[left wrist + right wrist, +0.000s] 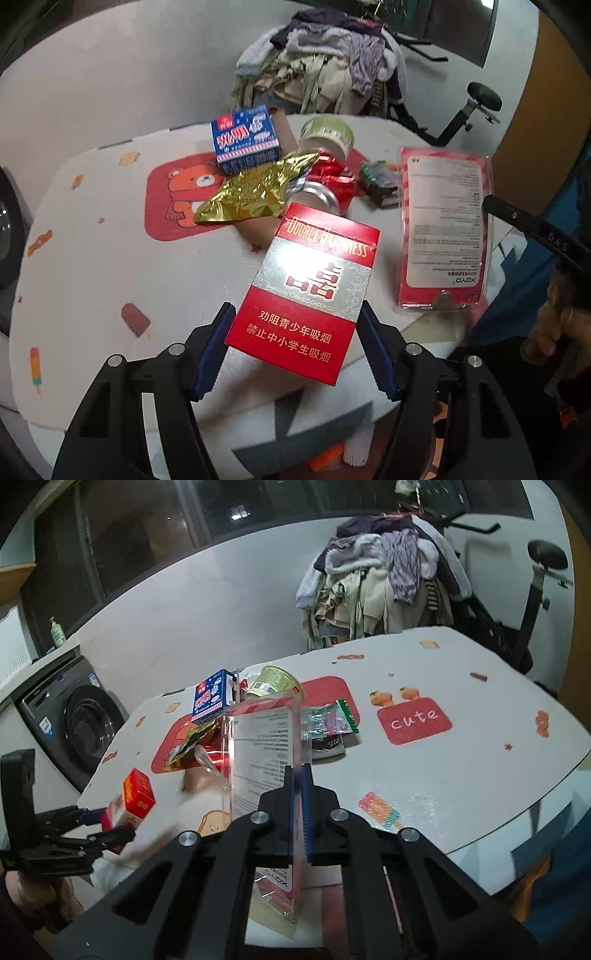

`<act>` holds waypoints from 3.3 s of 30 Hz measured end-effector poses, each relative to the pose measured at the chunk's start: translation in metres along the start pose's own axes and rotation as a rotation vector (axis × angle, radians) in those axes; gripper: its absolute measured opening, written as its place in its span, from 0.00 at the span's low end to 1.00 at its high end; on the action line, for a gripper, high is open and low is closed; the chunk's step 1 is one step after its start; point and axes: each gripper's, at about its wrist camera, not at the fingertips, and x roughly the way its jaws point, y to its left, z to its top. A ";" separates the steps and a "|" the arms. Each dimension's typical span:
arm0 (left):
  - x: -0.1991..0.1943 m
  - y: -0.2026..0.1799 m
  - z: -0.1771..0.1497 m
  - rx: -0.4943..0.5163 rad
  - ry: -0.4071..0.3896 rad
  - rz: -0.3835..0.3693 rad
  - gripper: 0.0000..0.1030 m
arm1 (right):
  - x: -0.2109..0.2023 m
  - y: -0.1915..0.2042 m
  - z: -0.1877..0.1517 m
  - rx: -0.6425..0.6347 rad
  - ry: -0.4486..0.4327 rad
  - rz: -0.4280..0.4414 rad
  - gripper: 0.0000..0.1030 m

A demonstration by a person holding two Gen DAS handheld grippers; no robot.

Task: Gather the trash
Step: 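Lift the blister pack and cigarette box and lower them over the bin, then open the right tool to drop the blister pack into the bin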

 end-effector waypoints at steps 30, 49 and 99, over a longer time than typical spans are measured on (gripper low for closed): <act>-0.108 -0.038 -0.092 -0.064 -0.124 0.040 0.63 | -0.058 0.057 -0.109 -0.219 0.175 0.184 0.07; -0.104 -0.041 -0.103 -0.060 -0.114 0.025 0.63 | -0.017 0.076 -0.165 -0.279 0.425 0.226 0.08; -0.035 -0.056 -0.154 0.069 0.006 -0.109 0.63 | -0.034 0.022 -0.134 -0.276 0.164 0.064 0.94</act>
